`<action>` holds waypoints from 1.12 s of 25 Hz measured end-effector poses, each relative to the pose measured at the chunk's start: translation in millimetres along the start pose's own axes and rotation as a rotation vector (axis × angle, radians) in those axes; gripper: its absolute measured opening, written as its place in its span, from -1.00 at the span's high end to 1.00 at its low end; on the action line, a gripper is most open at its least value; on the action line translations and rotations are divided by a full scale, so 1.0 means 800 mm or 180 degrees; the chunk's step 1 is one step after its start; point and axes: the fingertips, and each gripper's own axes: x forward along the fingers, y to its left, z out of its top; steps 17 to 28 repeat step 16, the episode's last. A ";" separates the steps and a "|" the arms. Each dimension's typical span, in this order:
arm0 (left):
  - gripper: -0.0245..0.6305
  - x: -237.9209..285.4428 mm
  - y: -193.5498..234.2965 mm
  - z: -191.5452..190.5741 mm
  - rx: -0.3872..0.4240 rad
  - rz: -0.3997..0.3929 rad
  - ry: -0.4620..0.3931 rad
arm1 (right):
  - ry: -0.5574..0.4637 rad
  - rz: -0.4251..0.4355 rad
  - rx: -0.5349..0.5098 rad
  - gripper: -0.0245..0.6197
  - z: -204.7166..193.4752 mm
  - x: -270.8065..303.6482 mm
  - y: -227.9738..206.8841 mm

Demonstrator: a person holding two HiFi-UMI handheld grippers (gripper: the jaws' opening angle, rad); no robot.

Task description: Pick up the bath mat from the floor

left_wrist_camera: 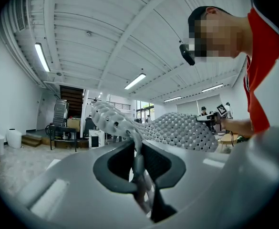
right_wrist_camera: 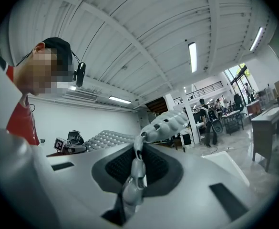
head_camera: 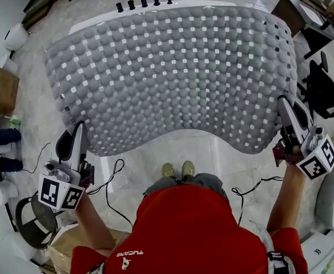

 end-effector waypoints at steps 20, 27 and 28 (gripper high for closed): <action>0.79 -0.003 0.001 0.000 0.0038 -0.0007 -0.0013 | -0.0027 0.0037 -0.0020 0.82 0.001 -0.004 -0.001; 0.79 -0.003 0.001 0.000 0.0038 -0.0007 -0.0013 | -0.0027 0.0037 -0.0020 0.82 0.001 -0.004 -0.001; 0.79 -0.003 0.001 0.000 0.0038 -0.0007 -0.0013 | -0.0027 0.0037 -0.0020 0.82 0.001 -0.004 -0.001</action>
